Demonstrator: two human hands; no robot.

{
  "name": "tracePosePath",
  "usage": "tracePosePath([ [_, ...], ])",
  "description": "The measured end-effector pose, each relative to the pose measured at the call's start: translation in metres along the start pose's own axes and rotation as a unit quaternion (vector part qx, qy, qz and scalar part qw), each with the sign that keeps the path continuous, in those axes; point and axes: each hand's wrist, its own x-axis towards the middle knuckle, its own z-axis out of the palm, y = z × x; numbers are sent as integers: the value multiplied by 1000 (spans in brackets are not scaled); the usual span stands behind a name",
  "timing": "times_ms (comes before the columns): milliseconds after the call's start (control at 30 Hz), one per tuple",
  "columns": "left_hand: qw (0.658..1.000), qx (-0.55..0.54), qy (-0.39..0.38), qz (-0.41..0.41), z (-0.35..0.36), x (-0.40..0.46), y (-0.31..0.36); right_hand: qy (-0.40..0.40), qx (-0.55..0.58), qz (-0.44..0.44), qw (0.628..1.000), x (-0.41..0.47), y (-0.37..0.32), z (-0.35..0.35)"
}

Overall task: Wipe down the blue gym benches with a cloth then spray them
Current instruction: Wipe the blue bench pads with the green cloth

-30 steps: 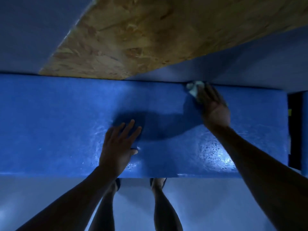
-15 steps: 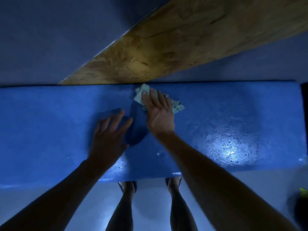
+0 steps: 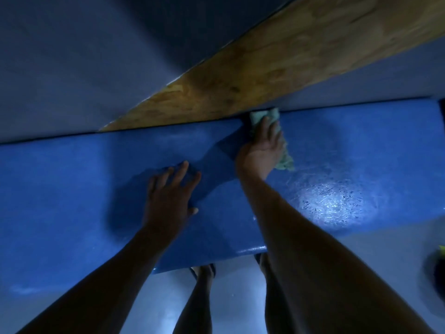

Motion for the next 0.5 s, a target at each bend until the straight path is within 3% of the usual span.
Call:
tracePosePath([
  [67,1000,6,6,10,2,-1,-3,-35,-1,-59,998,-37,-24,11],
  [133,1000,-3,23,17,5,-4,-6,-107,-22,-183,977,-60,-21,9],
  [200,999,-8,29,22,5,-4,-7,-178,-58,-343,920,-46,7,-5],
  [267,999,-12,34,25,4,-4,-6,-196,-85,-439,873,-17,43,-23],
  [333,999,-12,32,23,2,-4,-4,-171,-90,-388,901,12,81,-41],
  [433,1000,-3,15,19,0,-3,-2,-86,-41,-153,984,23,115,-57],
  [500,1000,3,16,22,0,-3,-2,-25,-31,-43,998,3,102,-44],
])
